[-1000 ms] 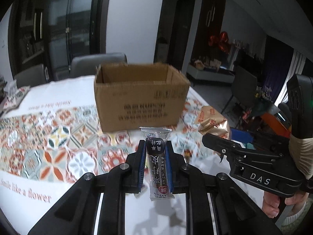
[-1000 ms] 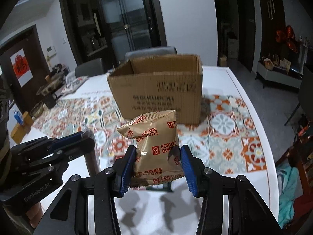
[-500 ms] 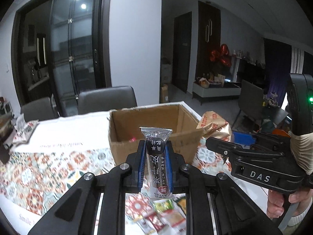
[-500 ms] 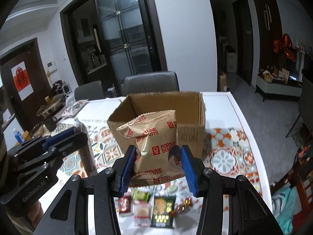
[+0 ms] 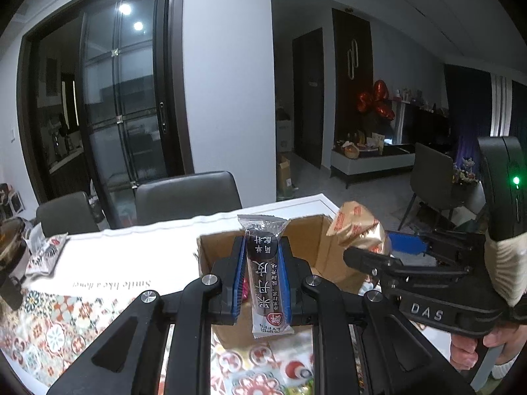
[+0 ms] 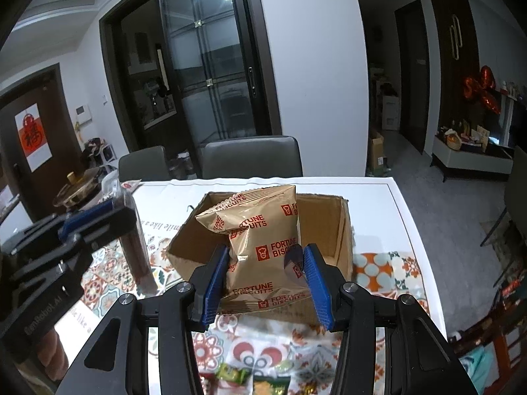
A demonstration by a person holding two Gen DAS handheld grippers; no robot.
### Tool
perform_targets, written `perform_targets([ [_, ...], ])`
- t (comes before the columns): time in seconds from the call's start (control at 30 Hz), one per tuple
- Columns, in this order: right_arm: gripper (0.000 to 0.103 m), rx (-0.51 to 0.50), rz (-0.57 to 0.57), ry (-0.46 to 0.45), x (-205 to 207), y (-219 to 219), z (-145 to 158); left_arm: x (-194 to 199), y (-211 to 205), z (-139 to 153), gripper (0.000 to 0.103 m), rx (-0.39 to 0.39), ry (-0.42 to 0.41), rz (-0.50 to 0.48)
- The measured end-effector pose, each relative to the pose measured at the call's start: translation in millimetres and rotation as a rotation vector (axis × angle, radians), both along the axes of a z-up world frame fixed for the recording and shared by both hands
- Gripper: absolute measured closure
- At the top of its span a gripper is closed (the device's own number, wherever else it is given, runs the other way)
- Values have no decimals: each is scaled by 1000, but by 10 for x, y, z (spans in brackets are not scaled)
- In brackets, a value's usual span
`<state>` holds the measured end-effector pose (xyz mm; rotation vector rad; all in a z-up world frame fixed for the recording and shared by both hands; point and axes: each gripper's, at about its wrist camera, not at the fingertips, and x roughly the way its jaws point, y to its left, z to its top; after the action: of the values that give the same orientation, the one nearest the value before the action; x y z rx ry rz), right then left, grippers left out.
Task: Organize snacks
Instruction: 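Carry both snacks into the box and open both grippers to release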
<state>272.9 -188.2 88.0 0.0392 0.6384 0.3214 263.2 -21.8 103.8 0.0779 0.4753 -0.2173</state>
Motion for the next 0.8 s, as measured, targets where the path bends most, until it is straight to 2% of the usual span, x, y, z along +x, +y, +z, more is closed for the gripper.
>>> perform_targets([
  [0.33, 55, -23, -6, 10, 401, 62, -74, 512, -13, -86, 84, 40, 10, 12],
  [0.57, 55, -35, -6, 38, 652, 64, -218, 870, -39, -325, 84, 44, 110, 9],
  [0.8, 55, -34, -2, 84, 805, 60, -398, 1061, -74, -482, 83, 41, 193, -13],
])
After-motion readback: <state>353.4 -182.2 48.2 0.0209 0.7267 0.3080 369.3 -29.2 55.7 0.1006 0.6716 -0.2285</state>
